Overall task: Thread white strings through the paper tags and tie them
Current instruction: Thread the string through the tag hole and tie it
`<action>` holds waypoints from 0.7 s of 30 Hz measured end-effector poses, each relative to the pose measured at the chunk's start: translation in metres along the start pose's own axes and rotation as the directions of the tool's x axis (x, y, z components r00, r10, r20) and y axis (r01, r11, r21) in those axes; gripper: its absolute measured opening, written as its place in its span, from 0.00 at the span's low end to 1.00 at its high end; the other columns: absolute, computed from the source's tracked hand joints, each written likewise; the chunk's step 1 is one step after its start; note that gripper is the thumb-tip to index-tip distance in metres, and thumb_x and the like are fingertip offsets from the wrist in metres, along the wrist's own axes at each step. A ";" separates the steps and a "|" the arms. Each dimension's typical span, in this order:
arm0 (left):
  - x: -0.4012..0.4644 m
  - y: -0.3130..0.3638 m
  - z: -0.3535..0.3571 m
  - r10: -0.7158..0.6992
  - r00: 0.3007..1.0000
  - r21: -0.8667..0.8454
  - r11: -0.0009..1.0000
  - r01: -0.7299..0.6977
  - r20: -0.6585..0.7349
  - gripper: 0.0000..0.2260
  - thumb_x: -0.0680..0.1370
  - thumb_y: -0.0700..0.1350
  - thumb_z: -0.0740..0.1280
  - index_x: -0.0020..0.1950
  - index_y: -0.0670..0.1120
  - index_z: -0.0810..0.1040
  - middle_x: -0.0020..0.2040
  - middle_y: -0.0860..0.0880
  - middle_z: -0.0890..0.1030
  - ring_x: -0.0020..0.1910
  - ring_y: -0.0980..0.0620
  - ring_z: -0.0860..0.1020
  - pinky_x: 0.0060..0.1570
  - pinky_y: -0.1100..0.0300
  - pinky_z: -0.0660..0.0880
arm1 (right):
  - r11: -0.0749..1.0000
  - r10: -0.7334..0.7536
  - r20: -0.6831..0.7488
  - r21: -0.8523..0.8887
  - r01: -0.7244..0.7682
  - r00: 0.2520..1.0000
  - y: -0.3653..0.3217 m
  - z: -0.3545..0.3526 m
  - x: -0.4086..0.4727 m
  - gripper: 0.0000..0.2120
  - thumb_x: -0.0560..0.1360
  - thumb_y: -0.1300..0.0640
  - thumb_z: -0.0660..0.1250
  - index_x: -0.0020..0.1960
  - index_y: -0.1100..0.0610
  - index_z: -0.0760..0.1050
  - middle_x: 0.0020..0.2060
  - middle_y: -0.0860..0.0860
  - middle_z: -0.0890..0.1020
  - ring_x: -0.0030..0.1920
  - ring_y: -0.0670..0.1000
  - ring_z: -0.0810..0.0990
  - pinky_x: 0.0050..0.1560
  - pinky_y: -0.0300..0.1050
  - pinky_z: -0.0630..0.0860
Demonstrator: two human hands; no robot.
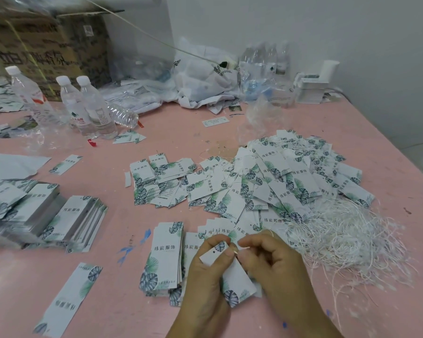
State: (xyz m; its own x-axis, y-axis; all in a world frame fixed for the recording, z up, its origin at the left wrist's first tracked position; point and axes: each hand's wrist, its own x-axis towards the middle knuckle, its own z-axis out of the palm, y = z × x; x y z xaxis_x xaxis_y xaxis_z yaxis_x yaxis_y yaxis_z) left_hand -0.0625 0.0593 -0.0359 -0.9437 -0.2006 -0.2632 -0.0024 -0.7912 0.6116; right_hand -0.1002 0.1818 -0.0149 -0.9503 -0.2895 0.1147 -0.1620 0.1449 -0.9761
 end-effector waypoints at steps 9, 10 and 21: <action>0.000 -0.005 -0.004 0.078 0.997 0.126 0.989 -0.079 0.011 0.13 0.68 0.36 0.75 0.50 0.43 0.81 0.43 0.34 0.80 0.40 0.39 0.82 0.39 0.50 0.81 | 0.953 -0.156 -0.041 -0.268 0.139 0.987 0.009 0.001 -0.001 0.07 0.70 0.59 0.73 0.41 0.46 0.80 0.36 0.46 0.75 0.33 0.44 0.75 0.34 0.31 0.71; 0.001 -0.006 -0.005 0.080 0.997 0.146 0.986 -0.081 0.014 0.13 0.69 0.36 0.75 0.51 0.43 0.80 0.43 0.34 0.80 0.40 0.39 0.82 0.39 0.50 0.81 | 0.946 -0.171 -0.048 -0.289 0.151 0.984 0.010 0.002 -0.001 0.07 0.70 0.59 0.73 0.41 0.47 0.80 0.36 0.46 0.75 0.34 0.46 0.76 0.35 0.35 0.72; 0.002 -0.016 -0.002 0.005 1.000 0.122 0.992 -0.002 -0.020 0.02 0.68 0.42 0.65 0.40 0.47 0.75 0.38 0.38 0.75 0.37 0.45 0.75 0.36 0.55 0.73 | 0.945 -0.188 -0.053 -0.282 0.166 0.981 0.014 0.008 -0.002 0.11 0.70 0.64 0.74 0.38 0.49 0.78 0.34 0.46 0.74 0.32 0.44 0.73 0.35 0.33 0.69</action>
State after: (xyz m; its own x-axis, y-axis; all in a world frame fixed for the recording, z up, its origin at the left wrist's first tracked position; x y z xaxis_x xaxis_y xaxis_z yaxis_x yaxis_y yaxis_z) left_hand -0.0639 0.0702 -0.0478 -0.9369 -0.2157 -0.2753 -0.0409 -0.7142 0.6988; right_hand -0.0981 0.1773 -0.0303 -0.9157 -0.2612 0.3055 -0.3855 0.3561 -0.8512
